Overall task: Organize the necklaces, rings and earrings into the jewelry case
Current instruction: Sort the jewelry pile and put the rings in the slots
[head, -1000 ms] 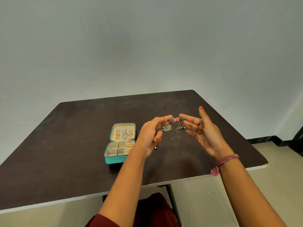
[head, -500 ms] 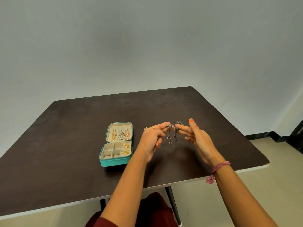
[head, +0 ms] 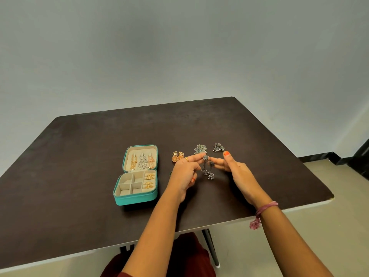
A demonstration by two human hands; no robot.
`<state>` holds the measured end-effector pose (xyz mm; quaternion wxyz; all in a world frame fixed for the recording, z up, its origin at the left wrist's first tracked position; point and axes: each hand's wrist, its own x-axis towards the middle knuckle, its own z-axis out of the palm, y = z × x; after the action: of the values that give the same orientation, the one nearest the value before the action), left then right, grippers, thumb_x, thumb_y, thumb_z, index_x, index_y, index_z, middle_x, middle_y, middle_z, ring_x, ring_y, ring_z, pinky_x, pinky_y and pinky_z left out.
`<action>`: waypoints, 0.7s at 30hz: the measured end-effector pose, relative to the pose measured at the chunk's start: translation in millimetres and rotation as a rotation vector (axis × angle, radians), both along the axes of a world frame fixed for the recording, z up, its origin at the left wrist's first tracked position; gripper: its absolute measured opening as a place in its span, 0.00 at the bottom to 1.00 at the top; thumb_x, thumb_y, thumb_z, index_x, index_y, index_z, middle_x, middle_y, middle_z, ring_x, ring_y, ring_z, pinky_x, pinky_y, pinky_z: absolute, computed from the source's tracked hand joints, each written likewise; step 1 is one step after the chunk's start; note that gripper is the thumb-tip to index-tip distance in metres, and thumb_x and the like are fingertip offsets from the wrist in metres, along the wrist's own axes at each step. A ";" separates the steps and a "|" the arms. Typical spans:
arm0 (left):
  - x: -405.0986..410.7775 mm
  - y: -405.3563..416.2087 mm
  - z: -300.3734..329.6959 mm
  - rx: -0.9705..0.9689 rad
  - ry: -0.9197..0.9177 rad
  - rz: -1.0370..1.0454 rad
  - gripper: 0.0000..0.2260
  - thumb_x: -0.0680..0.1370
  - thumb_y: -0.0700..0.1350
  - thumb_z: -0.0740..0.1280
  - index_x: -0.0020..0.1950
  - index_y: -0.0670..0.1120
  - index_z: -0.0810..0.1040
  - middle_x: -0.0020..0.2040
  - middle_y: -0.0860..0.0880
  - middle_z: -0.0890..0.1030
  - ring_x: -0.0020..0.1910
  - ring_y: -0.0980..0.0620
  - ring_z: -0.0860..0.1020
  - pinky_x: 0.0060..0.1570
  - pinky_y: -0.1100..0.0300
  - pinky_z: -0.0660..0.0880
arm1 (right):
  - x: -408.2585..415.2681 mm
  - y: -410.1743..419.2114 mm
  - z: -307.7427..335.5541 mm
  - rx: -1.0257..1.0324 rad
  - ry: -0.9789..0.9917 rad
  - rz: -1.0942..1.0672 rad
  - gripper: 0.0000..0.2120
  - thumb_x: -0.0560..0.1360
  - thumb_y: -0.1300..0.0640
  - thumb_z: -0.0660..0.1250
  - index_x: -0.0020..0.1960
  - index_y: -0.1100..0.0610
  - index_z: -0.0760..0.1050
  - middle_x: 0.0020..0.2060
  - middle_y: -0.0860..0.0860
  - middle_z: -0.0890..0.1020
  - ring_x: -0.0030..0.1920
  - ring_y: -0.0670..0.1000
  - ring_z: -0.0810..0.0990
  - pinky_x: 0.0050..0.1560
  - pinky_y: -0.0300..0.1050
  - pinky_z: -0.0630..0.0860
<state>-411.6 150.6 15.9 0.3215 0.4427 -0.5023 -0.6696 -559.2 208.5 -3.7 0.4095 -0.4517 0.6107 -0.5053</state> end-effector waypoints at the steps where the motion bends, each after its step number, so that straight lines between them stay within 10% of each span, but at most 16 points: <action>1: -0.7 -0.1 -1.0 0.005 -0.006 0.007 0.22 0.74 0.30 0.55 0.59 0.45 0.79 0.57 0.49 0.82 0.17 0.60 0.58 0.18 0.69 0.54 | -1.2 -1.1 -2.0 0.003 0.012 -0.001 0.21 0.79 0.40 0.51 0.54 0.45 0.81 0.53 0.44 0.83 0.52 0.31 0.77 0.65 0.37 0.62; 8: -8.4 0.5 -4.9 0.004 -0.129 0.028 0.20 0.74 0.30 0.55 0.61 0.42 0.78 0.53 0.49 0.81 0.15 0.60 0.60 0.17 0.69 0.57 | -5.4 -4.5 -7.8 0.059 0.073 0.010 0.24 0.74 0.33 0.52 0.52 0.44 0.82 0.50 0.40 0.83 0.58 0.36 0.77 0.68 0.38 0.64; 13: -12.5 -2.4 -10.7 -0.058 -0.237 0.024 0.18 0.75 0.33 0.57 0.60 0.43 0.78 0.51 0.52 0.81 0.15 0.59 0.63 0.18 0.68 0.61 | -6.5 -7.9 -11.3 0.062 0.076 0.026 0.24 0.80 0.43 0.53 0.61 0.57 0.78 0.53 0.44 0.81 0.45 0.26 0.76 0.45 0.18 0.67; 18: -15.9 -7.9 -16.9 -0.142 -0.336 0.034 0.15 0.77 0.37 0.58 0.59 0.45 0.79 0.43 0.48 0.80 0.15 0.58 0.65 0.23 0.65 0.64 | -6.2 -8.3 -13.4 0.081 0.099 0.052 0.26 0.78 0.38 0.52 0.62 0.54 0.78 0.58 0.44 0.80 0.57 0.34 0.76 0.61 0.30 0.66; 21: -18.5 -10.7 -20.4 -0.200 -0.383 0.037 0.15 0.76 0.38 0.59 0.57 0.47 0.80 0.31 0.52 0.77 0.15 0.57 0.67 0.25 0.63 0.65 | -4.3 -7.4 -10.3 0.085 0.144 0.050 0.26 0.79 0.39 0.51 0.62 0.54 0.78 0.56 0.41 0.79 0.55 0.33 0.75 0.53 0.24 0.66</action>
<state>-430.1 139.9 -4.5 0.2746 0.5370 -0.6098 -0.5141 -563.5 201.1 -13.9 0.3958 -0.4844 0.6480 -0.4346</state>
